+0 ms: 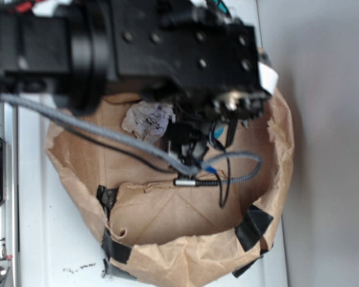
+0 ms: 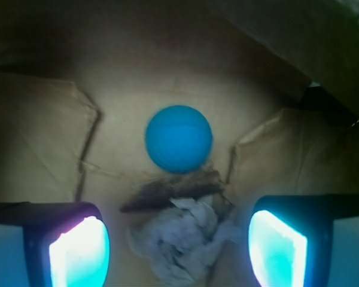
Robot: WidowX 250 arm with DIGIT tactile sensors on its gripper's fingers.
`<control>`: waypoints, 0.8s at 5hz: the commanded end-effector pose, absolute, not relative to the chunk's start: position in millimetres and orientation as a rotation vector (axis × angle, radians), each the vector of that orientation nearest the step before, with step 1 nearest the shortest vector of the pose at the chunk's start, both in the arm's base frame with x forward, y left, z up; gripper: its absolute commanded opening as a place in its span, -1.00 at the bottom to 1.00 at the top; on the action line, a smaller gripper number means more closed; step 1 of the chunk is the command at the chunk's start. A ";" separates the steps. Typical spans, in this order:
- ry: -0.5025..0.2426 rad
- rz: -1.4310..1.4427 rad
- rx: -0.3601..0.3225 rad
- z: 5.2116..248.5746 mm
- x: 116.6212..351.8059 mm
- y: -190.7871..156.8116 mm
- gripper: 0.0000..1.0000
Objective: Grab the white paper.
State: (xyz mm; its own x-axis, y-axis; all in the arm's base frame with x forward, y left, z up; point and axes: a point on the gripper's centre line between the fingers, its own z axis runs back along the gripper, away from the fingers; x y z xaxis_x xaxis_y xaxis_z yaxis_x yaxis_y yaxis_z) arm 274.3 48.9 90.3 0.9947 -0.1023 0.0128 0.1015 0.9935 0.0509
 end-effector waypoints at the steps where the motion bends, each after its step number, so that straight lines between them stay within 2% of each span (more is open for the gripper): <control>1: -0.118 -0.167 0.025 75.9 272.5 44.6 1.00; 2: -0.097 -0.166 0.071 49.5 282.5 39.0 1.00; 3: -0.073 -0.168 0.113 33.4 280.9 30.2 -0.58; 4: -0.104 -0.164 0.130 34.2 279.3 29.6 -1.00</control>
State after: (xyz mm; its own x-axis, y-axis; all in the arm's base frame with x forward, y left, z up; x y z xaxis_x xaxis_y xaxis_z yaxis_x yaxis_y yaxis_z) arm 276.3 30.6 29.8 0.9844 -0.1603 0.0720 0.1499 0.9798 0.1322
